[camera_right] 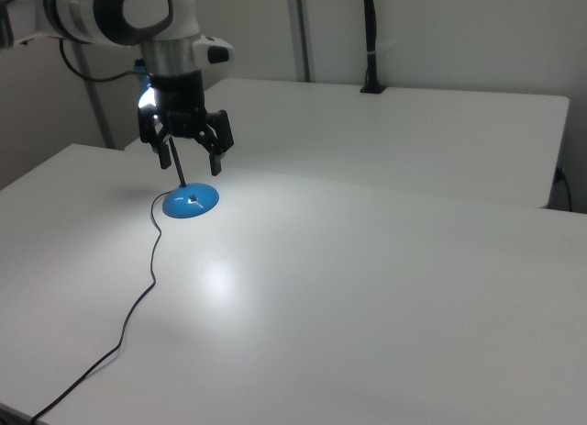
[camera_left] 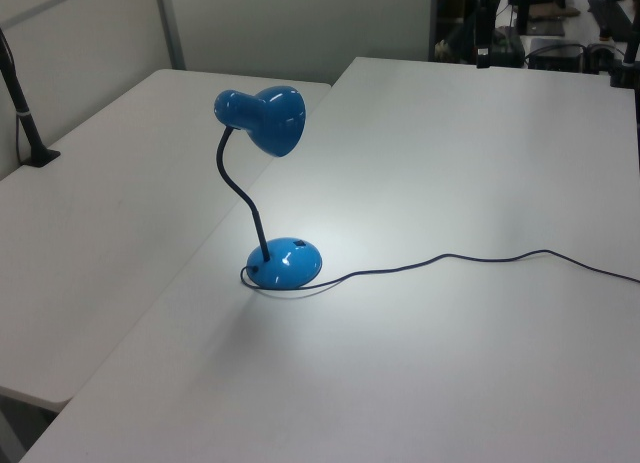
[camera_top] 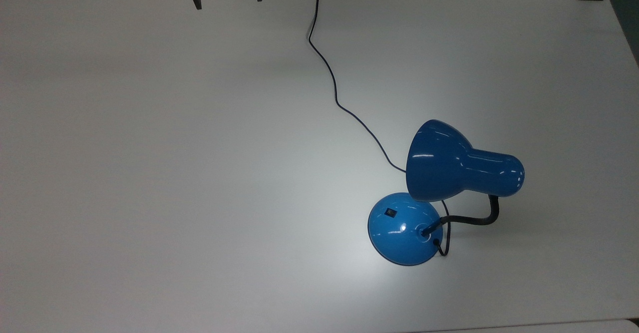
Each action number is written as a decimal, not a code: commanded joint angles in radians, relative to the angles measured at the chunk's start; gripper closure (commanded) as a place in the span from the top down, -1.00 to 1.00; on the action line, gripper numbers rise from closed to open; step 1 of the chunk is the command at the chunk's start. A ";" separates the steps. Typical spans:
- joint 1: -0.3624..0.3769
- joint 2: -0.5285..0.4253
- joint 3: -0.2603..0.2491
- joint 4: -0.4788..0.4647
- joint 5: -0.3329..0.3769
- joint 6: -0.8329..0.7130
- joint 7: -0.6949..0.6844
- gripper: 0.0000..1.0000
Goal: Turn off the lamp
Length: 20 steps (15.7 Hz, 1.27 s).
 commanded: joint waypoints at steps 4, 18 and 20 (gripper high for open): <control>0.015 0.040 -0.008 0.003 0.084 0.075 -0.136 -0.92; 0.223 0.397 -0.004 0.080 0.276 0.616 -0.330 -1.00; 0.239 0.461 -0.004 0.149 0.275 0.617 -0.327 -1.00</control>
